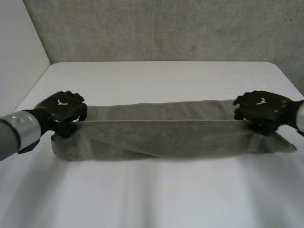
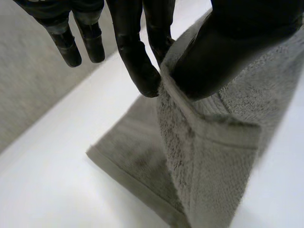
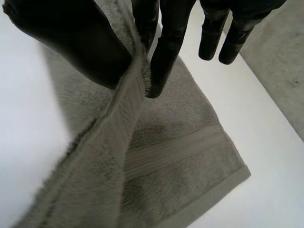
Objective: Fold the towel.
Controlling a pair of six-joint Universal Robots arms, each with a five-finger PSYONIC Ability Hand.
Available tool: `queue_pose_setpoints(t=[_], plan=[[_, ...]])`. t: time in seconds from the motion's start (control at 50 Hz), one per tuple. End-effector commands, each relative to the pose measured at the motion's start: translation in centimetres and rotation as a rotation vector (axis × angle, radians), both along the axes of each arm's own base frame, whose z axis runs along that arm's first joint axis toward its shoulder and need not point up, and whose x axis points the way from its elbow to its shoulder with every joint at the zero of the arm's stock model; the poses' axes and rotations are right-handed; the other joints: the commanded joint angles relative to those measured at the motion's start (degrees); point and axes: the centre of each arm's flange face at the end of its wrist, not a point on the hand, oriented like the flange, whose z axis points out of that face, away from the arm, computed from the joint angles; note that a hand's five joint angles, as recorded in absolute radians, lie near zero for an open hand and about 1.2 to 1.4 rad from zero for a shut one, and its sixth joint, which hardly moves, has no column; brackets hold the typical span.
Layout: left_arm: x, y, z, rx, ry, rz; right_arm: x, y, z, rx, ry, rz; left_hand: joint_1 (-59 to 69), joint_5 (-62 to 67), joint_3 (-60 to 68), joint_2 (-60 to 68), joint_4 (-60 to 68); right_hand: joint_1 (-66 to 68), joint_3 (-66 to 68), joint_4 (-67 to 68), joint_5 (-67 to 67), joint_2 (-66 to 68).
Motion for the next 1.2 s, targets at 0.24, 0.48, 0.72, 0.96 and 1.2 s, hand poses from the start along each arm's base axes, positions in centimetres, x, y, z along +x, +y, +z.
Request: queue_pose_setpoints(t=[0.24,0.48,0.72,0.96,1.2], plan=[[-1.8,-8.1,-5.0,-0.043,-0.053,0.044,4.9,-8.4,-2.2,-0.294,-0.161,-0.078,8.4,4.1,-2.5,2.9,-3.0,5.4,-0.4,-0.4,2.9,6.7],[-4.7,-10.7,-5.7,-0.305,-0.003,0.010,5.5,-11.4,-7.6,-0.315,-0.158,-0.075,8.4,4.1,-2.5,2.9,-3.0,5.4,-0.4,-0.4,2.9,6.7],[-6.7,-11.2,-7.7,-0.345,0.009,-0.027,5.2,-13.2,-9.5,-0.366,-0.158,-0.105,8.4,4.1,-2.5,2.9,-3.0,5.4,-0.4,-0.4,2.9,6.7],[-6.6,-11.1,-8.4,-0.363,-0.055,-0.015,5.0,-14.1,-9.3,-0.448,-0.159,-0.165,-61.6,-65.9,-2.5,-67.1,-3.0,-64.6,-0.4,-0.4,-67.1,-63.3],[-5.6,-9.1,-4.0,-0.426,-0.088,0.086,4.1,-10.9,-2.9,-0.413,-0.283,-0.213,-61.6,-65.9,-2.5,-67.1,-3.0,-64.6,-0.4,-0.4,-67.1,-63.3]])
